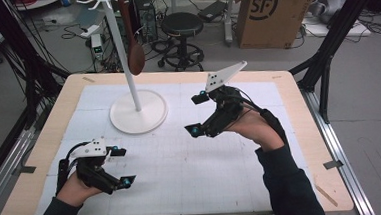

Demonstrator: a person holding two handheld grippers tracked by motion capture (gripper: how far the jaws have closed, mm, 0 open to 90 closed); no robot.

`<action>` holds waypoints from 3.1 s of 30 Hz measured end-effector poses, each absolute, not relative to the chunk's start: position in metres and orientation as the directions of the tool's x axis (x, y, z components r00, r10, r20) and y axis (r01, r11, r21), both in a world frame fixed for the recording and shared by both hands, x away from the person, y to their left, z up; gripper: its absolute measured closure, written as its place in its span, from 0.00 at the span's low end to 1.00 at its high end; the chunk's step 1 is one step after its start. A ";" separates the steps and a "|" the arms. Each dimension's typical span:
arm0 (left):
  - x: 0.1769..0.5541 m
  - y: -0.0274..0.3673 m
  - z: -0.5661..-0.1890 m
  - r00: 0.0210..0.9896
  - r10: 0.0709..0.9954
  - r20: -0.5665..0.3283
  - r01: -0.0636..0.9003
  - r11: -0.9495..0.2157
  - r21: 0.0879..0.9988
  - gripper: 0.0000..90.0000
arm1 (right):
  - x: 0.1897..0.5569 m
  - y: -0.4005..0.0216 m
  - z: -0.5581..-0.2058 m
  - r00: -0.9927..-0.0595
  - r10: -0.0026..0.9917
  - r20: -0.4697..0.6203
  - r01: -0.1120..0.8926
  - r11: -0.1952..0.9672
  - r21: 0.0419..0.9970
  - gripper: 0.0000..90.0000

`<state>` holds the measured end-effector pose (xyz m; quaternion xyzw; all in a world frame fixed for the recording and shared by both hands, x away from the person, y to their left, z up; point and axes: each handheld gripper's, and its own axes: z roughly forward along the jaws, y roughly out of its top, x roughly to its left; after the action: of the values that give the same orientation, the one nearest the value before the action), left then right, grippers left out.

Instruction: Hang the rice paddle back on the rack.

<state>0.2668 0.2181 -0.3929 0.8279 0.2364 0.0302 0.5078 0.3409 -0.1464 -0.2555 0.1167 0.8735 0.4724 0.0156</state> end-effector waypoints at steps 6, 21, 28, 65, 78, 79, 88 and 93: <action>0.267 0.219 -0.392 0.886 0.423 -0.191 0.360 -0.367 0.858 0.02 | 0.331 -0.154 -0.269 -0.970 0.219 0.105 0.207 0.521 0.828 0.01; 0.268 0.222 -0.390 0.887 0.406 -0.220 0.367 -0.331 0.869 0.02 | 0.316 -0.183 -0.309 -0.955 0.238 0.176 0.271 0.462 0.845 0.01; 0.267 0.223 -0.389 0.888 0.404 -0.219 0.363 -0.327 0.872 0.02 | 0.311 -0.193 -0.325 -0.951 0.246 0.186 0.281 0.442 0.852 0.01; 0.263 0.227 -0.384 0.905 0.380 -0.191 0.308 -0.275 0.911 0.02 | 0.275 -0.225 -0.366 -0.929 0.342 0.140 0.284 0.420 0.862 0.01; 0.262 0.227 -0.384 0.907 0.378 -0.186 0.301 -0.270 0.915 0.02 | 0.267 -0.229 -0.365 -0.921 0.373 0.114 0.280 0.428 0.859 0.01; 0.262 0.227 -0.384 0.907 0.377 -0.185 0.299 -0.270 0.915 0.02 | 0.267 -0.230 -0.365 -0.921 0.372 0.115 0.280 0.428 0.859 0.01; 0.262 0.228 -0.383 0.907 0.377 -0.187 0.299 -0.262 0.918 0.02 | 0.264 -0.233 -0.363 -0.916 0.385 0.108 0.278 0.419 0.864 0.01; 0.262 0.228 -0.384 0.908 0.375 -0.186 0.297 -0.264 0.918 0.02 | 0.264 -0.235 -0.363 -0.914 0.393 0.105 0.277 0.414 0.867 0.01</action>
<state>0.2616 0.2276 -0.3836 0.7941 0.2114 0.0345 0.5687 0.2644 -0.2351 -0.3626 0.1996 0.8388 0.5032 0.0573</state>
